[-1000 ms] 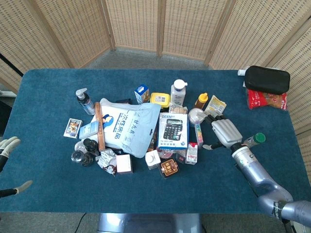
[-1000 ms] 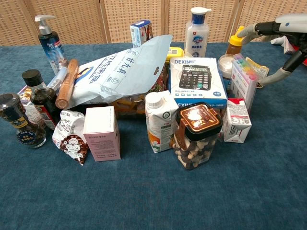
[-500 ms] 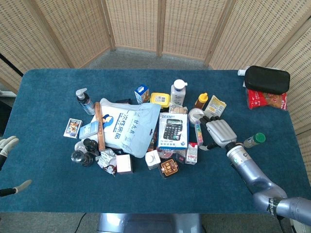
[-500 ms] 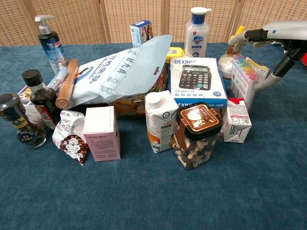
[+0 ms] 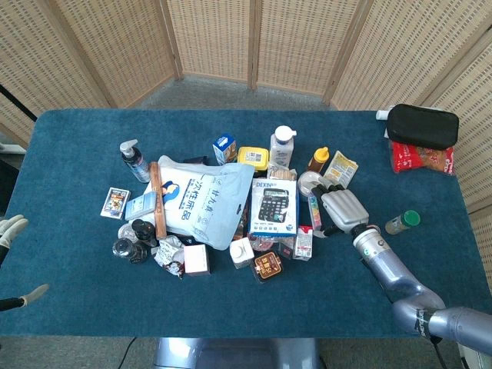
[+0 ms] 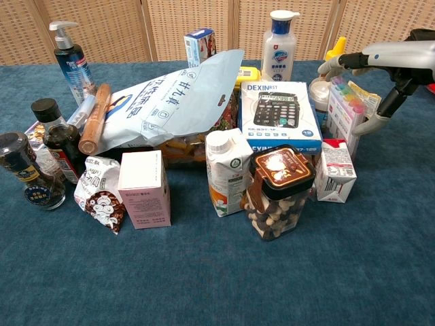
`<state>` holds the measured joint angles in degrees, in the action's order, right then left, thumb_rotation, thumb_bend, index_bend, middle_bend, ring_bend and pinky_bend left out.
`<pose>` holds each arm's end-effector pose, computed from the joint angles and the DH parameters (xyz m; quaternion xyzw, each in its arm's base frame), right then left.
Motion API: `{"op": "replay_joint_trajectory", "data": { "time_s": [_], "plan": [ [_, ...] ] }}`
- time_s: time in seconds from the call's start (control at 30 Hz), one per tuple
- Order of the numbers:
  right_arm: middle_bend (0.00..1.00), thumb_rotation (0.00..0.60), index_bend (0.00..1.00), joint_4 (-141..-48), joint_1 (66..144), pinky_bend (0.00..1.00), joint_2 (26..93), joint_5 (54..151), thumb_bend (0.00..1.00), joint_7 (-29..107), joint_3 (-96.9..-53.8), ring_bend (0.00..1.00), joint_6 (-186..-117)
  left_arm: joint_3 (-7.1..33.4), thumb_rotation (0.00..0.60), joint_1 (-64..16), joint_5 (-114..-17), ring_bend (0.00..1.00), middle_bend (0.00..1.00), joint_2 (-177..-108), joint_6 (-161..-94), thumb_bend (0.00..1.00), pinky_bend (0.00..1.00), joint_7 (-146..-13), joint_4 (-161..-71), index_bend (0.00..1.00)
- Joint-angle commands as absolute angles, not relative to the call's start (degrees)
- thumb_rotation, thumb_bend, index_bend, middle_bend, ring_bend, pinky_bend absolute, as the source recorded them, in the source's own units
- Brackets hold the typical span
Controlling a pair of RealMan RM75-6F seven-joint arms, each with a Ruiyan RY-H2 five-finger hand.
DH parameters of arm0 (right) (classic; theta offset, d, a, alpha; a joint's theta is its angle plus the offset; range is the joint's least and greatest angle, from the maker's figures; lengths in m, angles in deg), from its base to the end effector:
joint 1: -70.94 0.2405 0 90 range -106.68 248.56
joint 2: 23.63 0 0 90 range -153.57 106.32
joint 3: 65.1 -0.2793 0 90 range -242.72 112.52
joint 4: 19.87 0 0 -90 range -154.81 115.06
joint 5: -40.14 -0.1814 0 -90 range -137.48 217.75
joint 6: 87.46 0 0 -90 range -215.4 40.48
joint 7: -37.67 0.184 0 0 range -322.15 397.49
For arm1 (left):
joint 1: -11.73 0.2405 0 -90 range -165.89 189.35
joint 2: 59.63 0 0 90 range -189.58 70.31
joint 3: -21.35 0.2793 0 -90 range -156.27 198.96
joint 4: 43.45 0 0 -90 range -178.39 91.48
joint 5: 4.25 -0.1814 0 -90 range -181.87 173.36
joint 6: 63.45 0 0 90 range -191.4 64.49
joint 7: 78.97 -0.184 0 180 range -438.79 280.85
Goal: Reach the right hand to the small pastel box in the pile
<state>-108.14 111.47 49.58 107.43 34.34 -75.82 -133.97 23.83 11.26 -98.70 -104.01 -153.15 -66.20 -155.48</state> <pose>-0.1929 -0.3991 0.0725 0.7281 -0.4317 0.3537 0.3980 -0.2594 0.1783 0.2618 -0.5727 -0.4528 -0.4483 0.5158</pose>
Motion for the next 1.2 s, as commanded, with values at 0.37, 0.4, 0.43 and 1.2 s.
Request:
{"op": "replay_joint_trajectory", "data": {
  "time_s": [0.37, 0.4, 0.43, 1.2],
  "plan": [
    [0.01, 0.600, 0.04, -99.9, 109.9, 0.40, 55.1, 113.2, 0.21, 41.5, -74.9, 0.03, -138.8, 23.8, 0.600, 11.1, -98.5, 0.00, 0.00, -104.4, -152.6, 0.00, 0.00, -67.2, -155.7, 0.00],
    [0.05, 0.600, 0.09, -99.3, 109.8, 0.43, 55.4, 113.7, 0.23, 41.8, -74.9, 0.07, -139.4, 23.7, 0.600, 11.1, -98.4, 0.00, 0.00, -104.4, -152.6, 0.00, 0.00, -67.3, -155.7, 0.00],
    [0.10, 0.600, 0.15, -98.6, 109.5, 0.46, 55.9, 114.2, 0.24, 42.3, -74.8, 0.12, -140.1, 23.7, 0.600, 11.0, -98.4, 0.00, 0.00, -104.5, -152.6, 0.00, 0.00, -67.3, -155.7, 0.00],
    [0.36, 0.600, 0.43, -102.4, 104.7, 0.60, 51.9, 118.7, 0.33, 46.6, -74.5, 0.36, -149.0, 23.9, 0.600, 11.1, -99.3, 0.00, 0.00, -104.4, -152.8, 0.00, 0.00, -66.6, -155.6, 0.00]
  ]
}}
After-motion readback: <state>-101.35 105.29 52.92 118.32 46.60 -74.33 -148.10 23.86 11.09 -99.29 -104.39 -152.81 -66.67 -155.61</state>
